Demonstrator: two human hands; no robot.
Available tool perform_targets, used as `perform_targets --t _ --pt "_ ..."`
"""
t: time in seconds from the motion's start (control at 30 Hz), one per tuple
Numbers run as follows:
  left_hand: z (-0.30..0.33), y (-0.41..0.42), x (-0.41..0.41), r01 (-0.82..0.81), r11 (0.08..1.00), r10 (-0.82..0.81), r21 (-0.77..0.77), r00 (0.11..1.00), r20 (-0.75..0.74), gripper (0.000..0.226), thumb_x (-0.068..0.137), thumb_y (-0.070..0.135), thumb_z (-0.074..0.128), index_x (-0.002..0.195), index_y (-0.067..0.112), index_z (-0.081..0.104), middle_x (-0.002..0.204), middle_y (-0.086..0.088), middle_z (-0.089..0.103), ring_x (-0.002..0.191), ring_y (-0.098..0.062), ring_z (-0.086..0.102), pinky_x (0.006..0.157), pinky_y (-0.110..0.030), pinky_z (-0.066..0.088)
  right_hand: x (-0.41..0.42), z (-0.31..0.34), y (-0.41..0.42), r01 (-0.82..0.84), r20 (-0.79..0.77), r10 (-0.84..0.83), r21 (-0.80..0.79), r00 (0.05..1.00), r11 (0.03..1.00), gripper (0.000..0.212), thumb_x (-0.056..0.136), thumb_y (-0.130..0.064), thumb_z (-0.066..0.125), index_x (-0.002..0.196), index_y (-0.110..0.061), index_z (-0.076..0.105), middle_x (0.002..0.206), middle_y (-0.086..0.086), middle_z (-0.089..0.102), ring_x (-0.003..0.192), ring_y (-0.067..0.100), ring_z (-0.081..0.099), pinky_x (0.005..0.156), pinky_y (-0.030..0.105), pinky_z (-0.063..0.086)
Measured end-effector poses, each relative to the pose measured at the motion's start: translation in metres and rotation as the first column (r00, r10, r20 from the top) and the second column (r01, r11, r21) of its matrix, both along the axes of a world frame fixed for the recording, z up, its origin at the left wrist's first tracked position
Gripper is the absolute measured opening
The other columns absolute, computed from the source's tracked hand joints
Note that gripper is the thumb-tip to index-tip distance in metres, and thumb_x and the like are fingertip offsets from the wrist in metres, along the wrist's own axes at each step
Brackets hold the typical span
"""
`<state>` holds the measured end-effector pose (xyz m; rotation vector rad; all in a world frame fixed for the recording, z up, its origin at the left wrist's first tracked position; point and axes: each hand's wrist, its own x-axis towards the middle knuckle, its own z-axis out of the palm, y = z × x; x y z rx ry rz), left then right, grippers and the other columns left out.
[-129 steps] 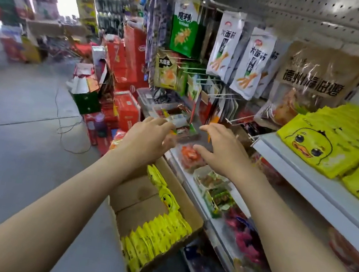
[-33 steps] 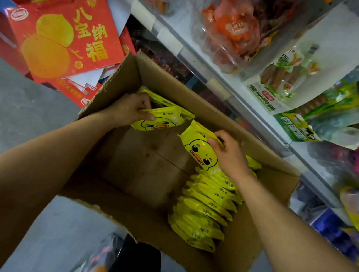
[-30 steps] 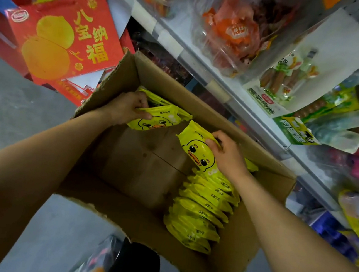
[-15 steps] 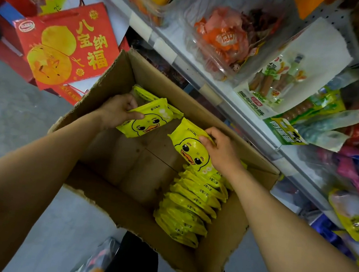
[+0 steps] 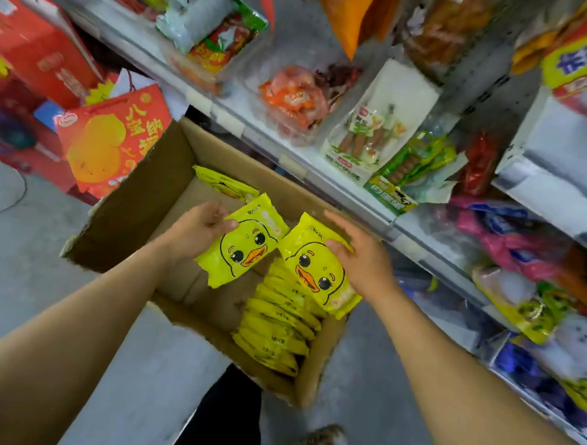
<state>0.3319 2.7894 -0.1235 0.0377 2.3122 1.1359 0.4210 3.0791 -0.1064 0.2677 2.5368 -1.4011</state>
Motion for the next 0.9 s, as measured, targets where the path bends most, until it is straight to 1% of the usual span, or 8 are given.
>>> perform_targets --t 0.07,0.3,0.37,0.5,0.6,0.73,0.83,0.9 --pt "0.023 0.023 0.025 0.010 1.000 -0.010 0.004 0.999 -0.043 0.020 0.093 0.025 0.063 0.090 0.008 0.054 0.078 -0.006 0.059 0.068 -0.017 0.047 0.062 -0.032 0.034 0.027 0.022 0.021 0.008 -0.036 -0.008 -0.007 0.999 1.000 0.040 0.095 -0.017 0.062 0.131 -0.034 0.061 0.132 -0.014 0.060 0.120 -0.007 0.049 0.098 0.005 0.036" --pt "0.123 0.136 0.117 0.129 0.991 -0.119 0.043 0.975 -0.189 0.025 0.095 0.029 0.059 0.097 0.004 0.058 0.089 -0.007 0.061 0.087 -0.027 0.059 0.074 -0.031 0.039 0.148 0.116 0.118 0.226 -0.133 -0.252 -0.185 0.958 0.956 0.025 0.087 -0.027 0.073 0.111 -0.034 0.071 0.109 -0.009 0.072 0.104 0.007 0.065 0.095 0.029 0.051" --pt "0.154 0.177 0.146 0.200 0.979 -0.184 0.042 0.951 -0.247 0.016 0.097 0.027 0.055 0.097 0.011 0.057 0.088 -0.002 0.058 0.087 -0.026 0.057 0.069 -0.025 0.033 0.183 0.148 0.147 0.276 -0.168 -0.321 -0.245 0.932 0.929 0.035 0.076 -0.032 0.079 0.110 -0.038 0.070 0.110 -0.012 0.072 0.105 0.003 0.065 0.093 0.025 0.052" --pt "0.215 0.259 0.191 0.361 0.931 -0.324 0.048 0.882 -0.343 0.024 0.096 0.039 0.053 0.097 0.016 0.057 0.088 -0.003 0.061 0.081 -0.021 0.055 0.069 -0.031 0.039 0.251 0.212 0.206 0.324 -0.246 -0.405 -0.310 0.881 0.894 0.056 0.073 -0.007 0.082 0.122 -0.026 0.063 0.117 -0.004 0.070 0.103 0.006 0.066 0.088 0.022 0.054" --pt "0.262 0.323 0.223 0.427 0.897 -0.366 0.112 0.860 -0.356 0.032 0.092 0.046 0.059 0.093 0.014 0.061 0.084 -0.002 0.065 0.077 -0.017 0.059 0.065 -0.028 0.043 0.300 0.256 0.251 0.413 -0.321 -0.504 -0.312 0.802 0.856 0.060 0.074 -0.004 0.081 0.123 -0.031 0.060 0.106 -0.004 0.071 0.087 0.006 0.070 0.075 0.026 0.058" --pt "0.318 0.397 0.256 0.540 0.838 -0.487 0.086 0.809 -0.329 0.044 0.077 0.057 0.071 0.088 0.016 0.061 0.081 0.000 0.068 0.068 -0.013 0.063 0.056 -0.023 0.045 0.355 0.308 0.306 0.528 -0.449 -0.630 -0.343 0.634 0.777 0.063 0.074 -0.013 0.084 0.126 -0.038 0.058 0.120 -0.004 0.068 0.102 0.010 0.068 0.084 0.031 0.058" --pt "0.352 0.447 0.276 0.672 0.735 -0.624 0.091 0.723 -0.295 0.028 0.083 0.039 0.073 0.091 0.014 0.064 0.065 0.007 0.069 0.050 0.002 0.061 0.048 -0.014 0.046 0.389 0.335 0.345 0.565 -0.479 -0.695 -0.408 0.537 0.718 0.069 0.074 -0.014 0.084 0.131 -0.040 0.054 0.127 -0.003 0.064 0.108 0.009 0.066 0.088 0.032 0.056" --pt "0.369 0.480 0.289 0.718 0.682 -0.676 0.142 0.692 -0.252 0.031 0.080 0.031 0.076 0.099 0.009 0.065 0.080 -0.002 0.073 0.059 -0.005 0.066 0.056 -0.019 0.052 0.408 0.349 0.369 0.604 -0.496 -0.712 -0.391 0.497 0.695 0.071 0.073 -0.018 0.085 0.130 -0.048 0.053 0.126 0.000 0.066 0.110 0.015 0.066 0.090 0.038 0.056"
